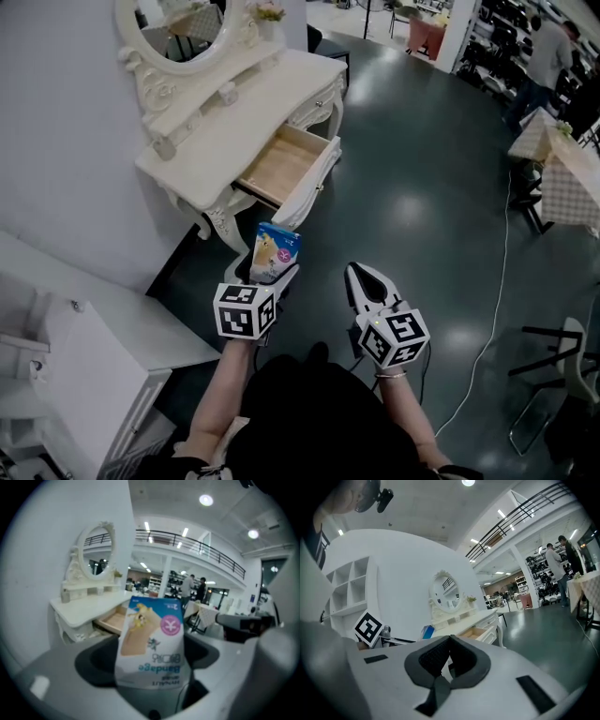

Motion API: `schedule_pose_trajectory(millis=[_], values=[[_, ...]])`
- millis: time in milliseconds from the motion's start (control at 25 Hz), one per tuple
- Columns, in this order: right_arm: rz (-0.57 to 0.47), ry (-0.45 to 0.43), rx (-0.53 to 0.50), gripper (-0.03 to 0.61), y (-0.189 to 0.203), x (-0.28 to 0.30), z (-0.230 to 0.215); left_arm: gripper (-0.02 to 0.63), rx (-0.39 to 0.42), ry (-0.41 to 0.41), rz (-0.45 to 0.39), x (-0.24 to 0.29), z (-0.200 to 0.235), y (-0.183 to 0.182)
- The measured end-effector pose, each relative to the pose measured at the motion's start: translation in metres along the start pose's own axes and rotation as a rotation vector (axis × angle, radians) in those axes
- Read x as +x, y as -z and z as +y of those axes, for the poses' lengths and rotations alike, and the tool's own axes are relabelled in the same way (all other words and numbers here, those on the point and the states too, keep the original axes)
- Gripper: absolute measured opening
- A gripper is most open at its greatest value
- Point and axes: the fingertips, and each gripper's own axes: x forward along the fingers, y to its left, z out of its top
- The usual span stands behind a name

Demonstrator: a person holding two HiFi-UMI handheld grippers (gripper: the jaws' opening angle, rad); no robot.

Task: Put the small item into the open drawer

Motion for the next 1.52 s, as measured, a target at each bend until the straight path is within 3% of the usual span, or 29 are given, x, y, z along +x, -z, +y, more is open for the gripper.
schedule_pose_trajectory(millis=[400, 760, 1520], values=[[-0.006, 0.006, -0.005, 0.005, -0.009, 0.014, -0.019, 0.437, 0.023, -0.05, -0.008, 0.013, 0.016, -0.024], [-0.012, 0.045, 0.003, 0.005, -0.027, 0.064, -0.057, 0.437, 0.039, -0.067, 0.006, 0.068, 0.049, -0.053], [0.012, 0.108, 0.027, 0.005, -0.076, 0.242, -0.131, 0.437, 0.088, 0.032, 0.054, 0.226, 0.138, -0.152]])
